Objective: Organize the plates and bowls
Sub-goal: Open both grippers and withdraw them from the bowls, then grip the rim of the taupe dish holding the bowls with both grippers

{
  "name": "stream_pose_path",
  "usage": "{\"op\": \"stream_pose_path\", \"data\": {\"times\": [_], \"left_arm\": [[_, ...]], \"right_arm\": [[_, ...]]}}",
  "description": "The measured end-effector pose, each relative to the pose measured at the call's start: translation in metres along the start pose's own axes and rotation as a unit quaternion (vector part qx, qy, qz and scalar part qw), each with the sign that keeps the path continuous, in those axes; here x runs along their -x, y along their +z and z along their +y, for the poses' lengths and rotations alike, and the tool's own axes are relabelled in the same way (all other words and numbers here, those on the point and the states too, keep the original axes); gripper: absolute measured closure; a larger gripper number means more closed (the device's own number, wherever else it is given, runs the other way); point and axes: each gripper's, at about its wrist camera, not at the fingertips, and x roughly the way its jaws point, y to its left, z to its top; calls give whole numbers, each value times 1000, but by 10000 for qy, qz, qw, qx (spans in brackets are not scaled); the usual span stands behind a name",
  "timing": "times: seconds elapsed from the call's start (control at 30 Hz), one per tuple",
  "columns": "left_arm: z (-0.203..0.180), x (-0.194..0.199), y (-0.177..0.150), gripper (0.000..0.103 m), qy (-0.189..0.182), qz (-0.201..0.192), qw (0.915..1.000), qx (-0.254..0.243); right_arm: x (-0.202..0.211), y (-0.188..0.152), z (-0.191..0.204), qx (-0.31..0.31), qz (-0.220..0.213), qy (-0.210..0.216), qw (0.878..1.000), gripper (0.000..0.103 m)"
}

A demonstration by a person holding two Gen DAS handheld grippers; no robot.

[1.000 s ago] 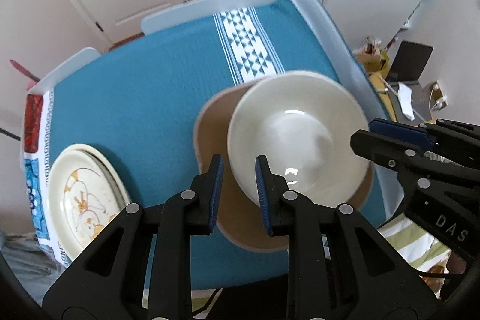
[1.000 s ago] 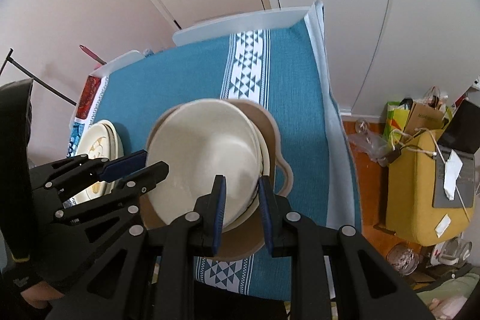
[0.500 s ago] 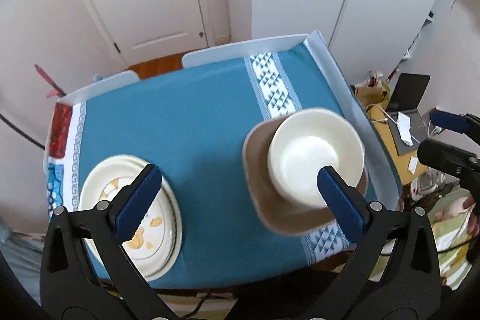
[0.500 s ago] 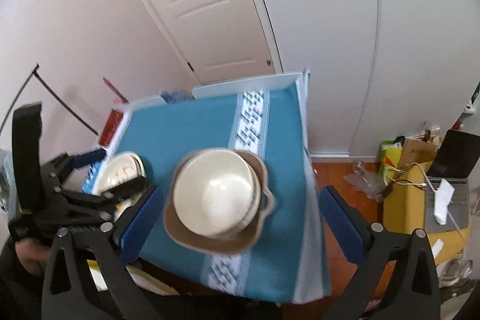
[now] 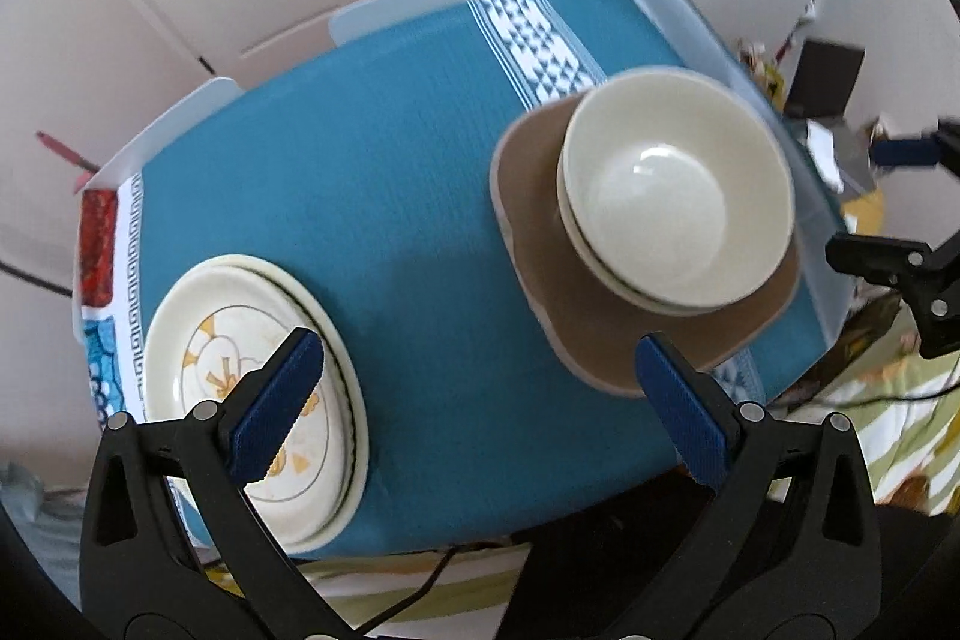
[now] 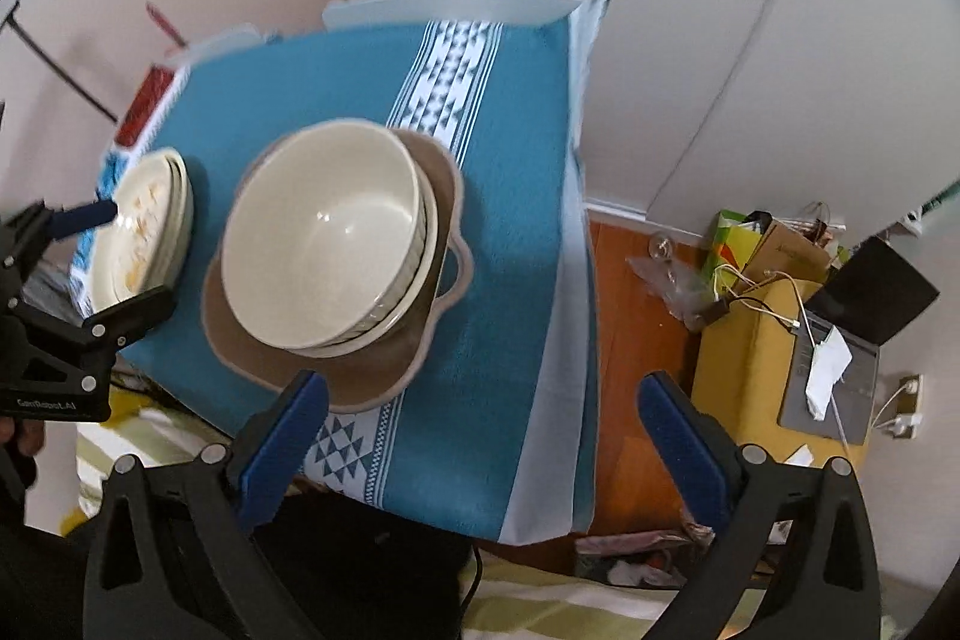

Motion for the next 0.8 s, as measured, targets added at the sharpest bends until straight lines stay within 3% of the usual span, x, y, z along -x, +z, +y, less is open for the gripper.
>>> {"op": "stream_pose_path", "data": {"times": [0.17,0.27,0.43,0.63,0.73,0.8], "left_arm": [[-4,-21,3,2,-60,220,9996,-139],[-6,-33,5,8,-164,323,9991,-198],[-8,-54,9,38,-322,507,9981,-142],[-12,-72,10,55,-540,427,9976,-84],[-16,-78,12,73,-652,356,9972,-85],[-20,-79,13,78,-637,256,9976,-133]], "right_arm": [[-22,5,8,337,420,-54,9985,18],[-33,8,10,443,587,-43,9973,27],[-47,13,14,464,685,131,9965,55],[-60,13,7,279,494,447,9974,64],[-65,13,4,240,318,571,9976,67],[-68,14,5,214,220,589,9978,67]]}}
